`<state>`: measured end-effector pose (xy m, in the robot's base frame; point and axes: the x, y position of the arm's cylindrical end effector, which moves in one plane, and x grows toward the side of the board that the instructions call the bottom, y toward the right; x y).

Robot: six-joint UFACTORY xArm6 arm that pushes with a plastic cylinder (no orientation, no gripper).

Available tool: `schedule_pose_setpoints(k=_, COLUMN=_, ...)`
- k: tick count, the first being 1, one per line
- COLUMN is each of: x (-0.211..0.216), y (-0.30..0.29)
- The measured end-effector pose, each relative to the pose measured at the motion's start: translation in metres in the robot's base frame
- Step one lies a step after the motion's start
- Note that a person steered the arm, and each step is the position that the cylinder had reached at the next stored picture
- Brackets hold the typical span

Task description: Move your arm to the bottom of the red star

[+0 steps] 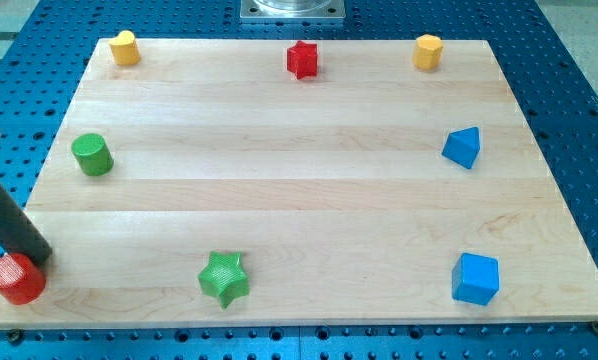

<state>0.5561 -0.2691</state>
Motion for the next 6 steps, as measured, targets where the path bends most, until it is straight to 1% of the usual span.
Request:
schedule_pose_setpoints(k=1, x=0.000, y=0.005)
schedule_pose_setpoints(k=2, x=-0.002, y=0.052)
schedule_pose_setpoints(k=3, x=-0.027, y=0.054)
schedule_pose_setpoints(k=4, x=-0.064, y=0.057)
schedule_pose_setpoints(k=5, x=-0.115, y=0.076)
schedule_pose_setpoints(k=6, x=-0.157, y=0.076)
